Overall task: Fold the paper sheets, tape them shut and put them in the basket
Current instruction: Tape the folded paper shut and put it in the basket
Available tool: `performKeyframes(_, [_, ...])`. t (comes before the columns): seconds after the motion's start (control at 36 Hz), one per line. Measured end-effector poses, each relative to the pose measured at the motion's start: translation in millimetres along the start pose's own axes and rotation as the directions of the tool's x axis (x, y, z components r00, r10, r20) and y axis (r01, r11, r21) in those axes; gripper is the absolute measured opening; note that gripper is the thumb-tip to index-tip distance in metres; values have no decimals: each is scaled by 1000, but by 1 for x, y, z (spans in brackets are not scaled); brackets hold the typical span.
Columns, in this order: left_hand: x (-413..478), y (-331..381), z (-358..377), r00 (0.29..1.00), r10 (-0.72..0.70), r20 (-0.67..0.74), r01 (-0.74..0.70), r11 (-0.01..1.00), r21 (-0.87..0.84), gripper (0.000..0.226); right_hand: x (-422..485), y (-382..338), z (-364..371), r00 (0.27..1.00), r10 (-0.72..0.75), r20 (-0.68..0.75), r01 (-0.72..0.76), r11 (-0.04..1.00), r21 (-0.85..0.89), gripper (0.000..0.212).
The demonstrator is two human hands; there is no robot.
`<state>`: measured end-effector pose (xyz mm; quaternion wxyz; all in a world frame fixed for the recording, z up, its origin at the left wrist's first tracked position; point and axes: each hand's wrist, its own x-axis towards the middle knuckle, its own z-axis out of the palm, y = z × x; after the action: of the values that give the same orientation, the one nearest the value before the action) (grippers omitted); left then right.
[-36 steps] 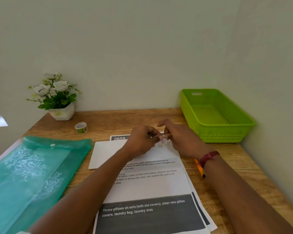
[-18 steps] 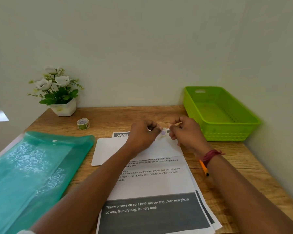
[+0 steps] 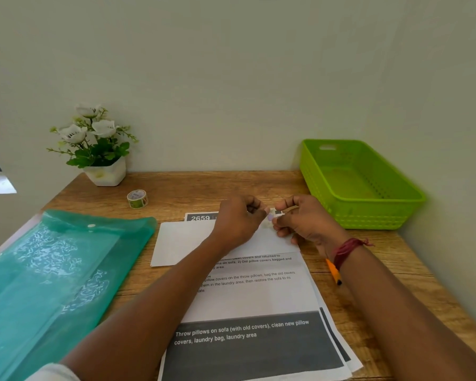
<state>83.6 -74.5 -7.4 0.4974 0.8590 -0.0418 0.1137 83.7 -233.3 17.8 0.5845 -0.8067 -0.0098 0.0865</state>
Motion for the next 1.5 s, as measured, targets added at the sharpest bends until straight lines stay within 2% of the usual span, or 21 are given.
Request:
performKeyframes(0.11, [2,6,2,999,51,6,-52,997,57,11,0,1,-1,999,14,-32,-13,1000,17,29])
performKeyframes(0.28, [13,14,9,993,99,61,-109,977,185,22,4,3,-4,996,36,-83,-34,999,17,26])
performKeyframes(0.42, [23,13,14,996,63,70,-76,974,215,10,9,8,-4,990,34,-137,-41,998,-50,23])
performKeyframes(0.56, [26,5,21,997,58,54,-70,965,252,11,13,14,-1,986,-8,-169,-13,993,-122,26])
performKeyframes(0.67, [28,2,23,996,62,64,-78,954,291,12,19,22,0,975,-81,-209,27,968,-251,30])
performKeyframes(0.83, [25,3,27,996,61,68,-82,923,375,13,23,25,1,966,-149,-210,55,916,-398,35])
performKeyframes(1.03, [26,0,27,998,48,51,-64,922,382,12,20,23,4,961,-220,-165,116,868,-483,32])
performKeyframes(1.5, [31,-3,25,996,43,72,-67,922,382,11,21,22,7,956,-247,-160,127,836,-534,38])
